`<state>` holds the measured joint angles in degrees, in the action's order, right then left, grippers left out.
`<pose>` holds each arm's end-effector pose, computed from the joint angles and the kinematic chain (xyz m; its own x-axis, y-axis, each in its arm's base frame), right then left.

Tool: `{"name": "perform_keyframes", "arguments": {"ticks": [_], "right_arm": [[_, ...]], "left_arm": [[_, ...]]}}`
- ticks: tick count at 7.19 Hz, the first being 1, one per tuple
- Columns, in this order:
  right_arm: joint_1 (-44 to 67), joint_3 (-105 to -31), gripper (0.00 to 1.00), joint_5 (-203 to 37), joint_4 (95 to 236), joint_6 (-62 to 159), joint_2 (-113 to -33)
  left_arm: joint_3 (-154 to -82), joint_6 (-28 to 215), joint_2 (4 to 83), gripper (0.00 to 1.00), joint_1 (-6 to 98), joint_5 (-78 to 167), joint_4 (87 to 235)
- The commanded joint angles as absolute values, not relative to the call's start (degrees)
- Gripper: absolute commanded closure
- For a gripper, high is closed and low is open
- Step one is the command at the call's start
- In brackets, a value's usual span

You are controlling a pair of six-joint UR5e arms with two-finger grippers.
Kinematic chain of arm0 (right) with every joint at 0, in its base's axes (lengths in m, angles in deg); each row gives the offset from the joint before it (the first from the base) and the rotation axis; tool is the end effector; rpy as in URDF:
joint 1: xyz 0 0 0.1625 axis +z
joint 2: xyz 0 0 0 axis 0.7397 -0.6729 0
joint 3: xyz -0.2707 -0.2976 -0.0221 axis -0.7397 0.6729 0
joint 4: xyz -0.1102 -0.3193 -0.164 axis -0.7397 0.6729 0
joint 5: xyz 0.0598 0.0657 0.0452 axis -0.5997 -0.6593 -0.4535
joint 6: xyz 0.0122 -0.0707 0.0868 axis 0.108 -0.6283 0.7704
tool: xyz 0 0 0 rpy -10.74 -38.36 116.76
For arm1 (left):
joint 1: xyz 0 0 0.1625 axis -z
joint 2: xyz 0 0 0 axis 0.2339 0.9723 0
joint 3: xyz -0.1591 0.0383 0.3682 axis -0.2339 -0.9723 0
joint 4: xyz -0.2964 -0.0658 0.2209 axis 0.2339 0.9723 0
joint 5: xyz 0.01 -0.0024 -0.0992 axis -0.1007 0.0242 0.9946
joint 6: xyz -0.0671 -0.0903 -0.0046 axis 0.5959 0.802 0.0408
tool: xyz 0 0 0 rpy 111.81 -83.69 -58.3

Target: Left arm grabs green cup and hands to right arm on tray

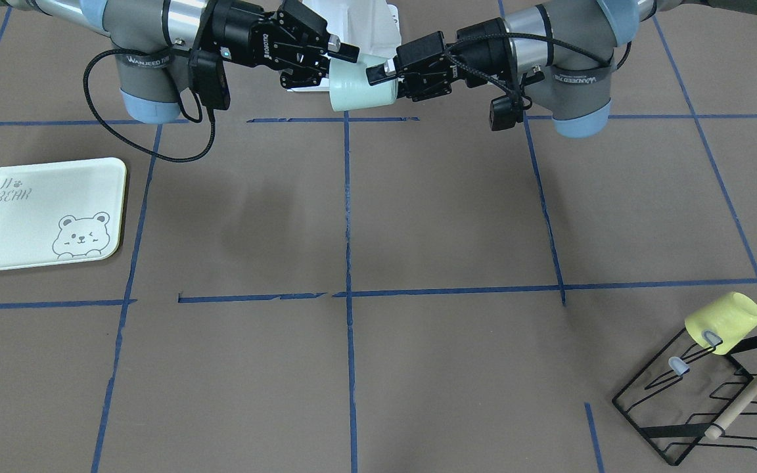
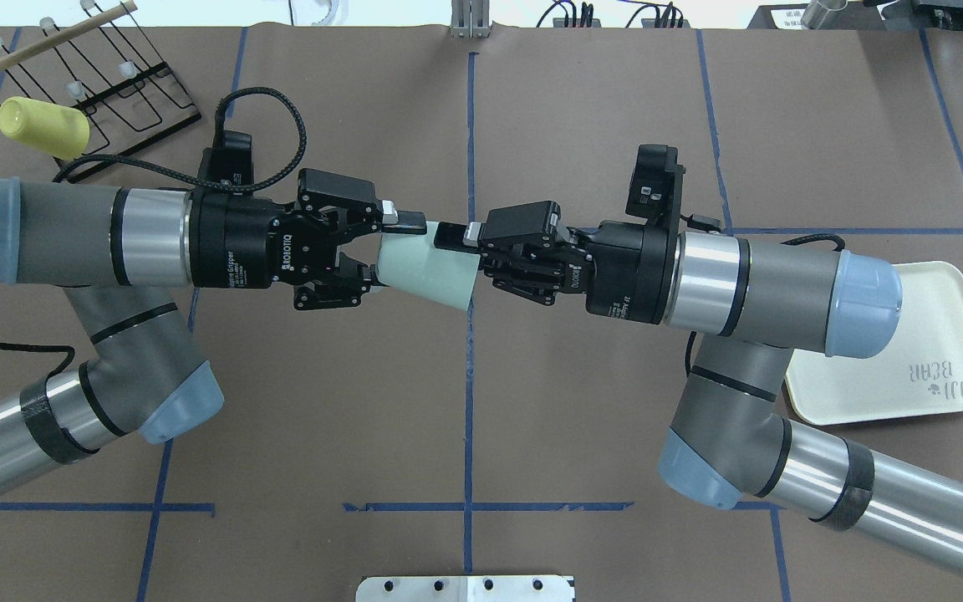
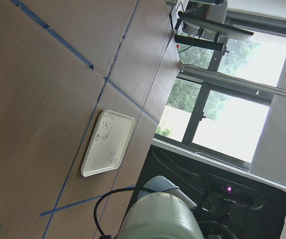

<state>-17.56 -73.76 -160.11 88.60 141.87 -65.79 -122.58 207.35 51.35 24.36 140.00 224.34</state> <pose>-0.3754 -0.3490 0.1689 -0.6073 0.0322 0.7938 -0.1747 0.9693 -0.1730 0.3530 -0.3792 0.1915 -0.4840 -0.3301 -0.8104 -0.0705 0.9378 -0.3399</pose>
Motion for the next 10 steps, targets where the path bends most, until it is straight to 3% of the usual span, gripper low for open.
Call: {"name": "perform_keyframes", "arguments": {"ticks": [1,2,3,4,10], "right_arm": [[-17.6,-73.7,0.72,-160.1,88.6,141.9,-65.7],[-17.7,-73.7,0.77,-160.1,88.6,141.9,-65.6],[-18.2,-73.7,0.83,-160.1,88.5,141.8,-65.6],[-18.5,-73.7,1.00,-160.0,88.5,141.9,-65.7],[-18.5,-75.1,1.00,-160.5,88.1,142.3,-66.6]], "left_arm": [[-122.6,207.4,51.4,0.84,24.4,140.0,224.3],[-122.6,207.6,51.4,0.68,24.4,140.0,224.3],[-122.6,207.6,51.5,0.01,24.3,140.0,224.3],[-122.6,207.6,51.6,0.00,24.2,139.9,224.2],[-119.6,206.7,51.2,0.00,25.4,137.0,223.5]]}}
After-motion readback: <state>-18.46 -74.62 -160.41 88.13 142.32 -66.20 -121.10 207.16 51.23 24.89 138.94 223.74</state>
